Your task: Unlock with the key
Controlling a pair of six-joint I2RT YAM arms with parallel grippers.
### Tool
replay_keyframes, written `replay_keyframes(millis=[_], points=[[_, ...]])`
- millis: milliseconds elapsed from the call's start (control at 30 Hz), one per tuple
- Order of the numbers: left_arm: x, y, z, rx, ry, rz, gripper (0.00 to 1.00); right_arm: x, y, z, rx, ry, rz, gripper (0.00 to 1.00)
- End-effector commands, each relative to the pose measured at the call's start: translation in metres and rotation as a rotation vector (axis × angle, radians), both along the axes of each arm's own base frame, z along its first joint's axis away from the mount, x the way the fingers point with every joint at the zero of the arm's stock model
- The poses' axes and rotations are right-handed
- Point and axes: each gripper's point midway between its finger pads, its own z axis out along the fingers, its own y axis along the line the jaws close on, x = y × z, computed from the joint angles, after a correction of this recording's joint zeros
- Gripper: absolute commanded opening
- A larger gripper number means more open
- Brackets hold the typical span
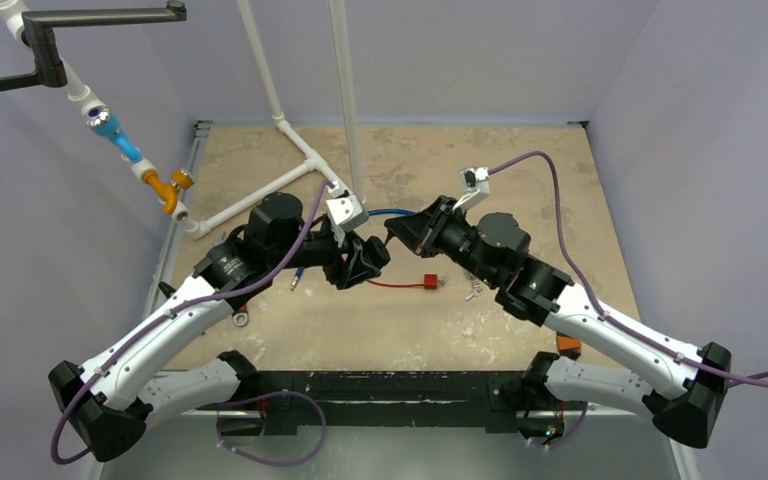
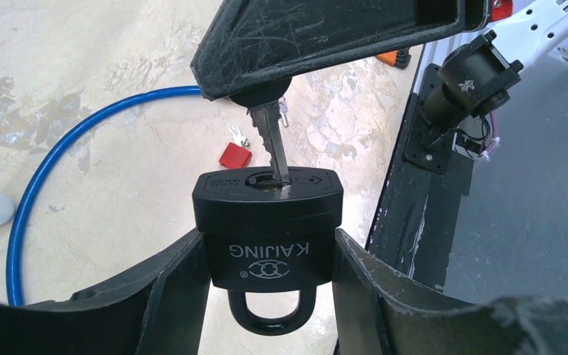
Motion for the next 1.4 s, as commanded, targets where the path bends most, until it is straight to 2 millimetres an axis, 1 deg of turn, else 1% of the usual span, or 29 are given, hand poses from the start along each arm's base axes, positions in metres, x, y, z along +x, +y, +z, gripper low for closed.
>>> replay_keyframes(millis=[0,133,200,233,300,467,567,733,900,1033,1067,1167,1333,1367], points=[[0.023,-0.002,0.08,-0.224,-0.199,0.069,0.0,-0.021,0.012,-0.004,0.004,-0.009,0.089,0.0],[0.026,0.003,0.087,-0.252,-0.217,0.08,0.0,-0.027,0.018,0.001,-0.034,-0.04,0.118,0.0],[0.022,0.003,0.089,-0.264,-0.222,0.051,0.0,-0.031,0.025,0.004,-0.069,-0.062,0.152,0.0],[0.018,0.002,0.089,-0.265,-0.222,0.031,0.0,-0.033,0.027,0.001,-0.103,-0.062,0.168,0.0],[0.014,0.001,0.089,-0.269,-0.223,0.011,0.0,-0.035,0.029,0.003,-0.138,-0.073,0.182,0.0],[0.01,0.003,0.097,-0.289,-0.242,-0.009,0.0,-0.036,0.03,0.01,-0.161,-0.066,0.148,0.0],[0.012,0.005,0.104,-0.301,-0.29,-0.004,0.0,-0.037,0.034,0.02,-0.199,-0.052,0.108,0.0],[0.016,0.011,0.109,-0.302,-0.329,0.021,0.0,-0.042,0.044,0.014,-0.286,-0.018,0.066,0.0],[0.008,0.016,0.117,-0.316,-0.368,-0.003,0.0,-0.046,0.052,0.016,-0.294,-0.021,0.072,0.0],[0.009,0.021,0.113,-0.29,-0.383,0.016,0.0,-0.05,0.055,0.021,-0.359,-0.049,0.072,0.0],[0.011,0.023,0.111,-0.271,-0.413,0.022,0.0,-0.051,0.056,0.021,-0.384,-0.059,0.071,0.0],[0.016,0.029,0.103,-0.239,-0.442,0.051,0.0,-0.057,0.062,0.018,-0.44,-0.076,0.073,0.0],[0.018,0.036,0.093,-0.199,-0.478,0.072,0.0,-0.063,0.068,0.016,-0.517,-0.093,0.07,0.0],[0.019,0.037,0.092,-0.193,-0.485,0.077,0.0,-0.065,0.07,0.018,-0.527,-0.101,0.067,0.0]])
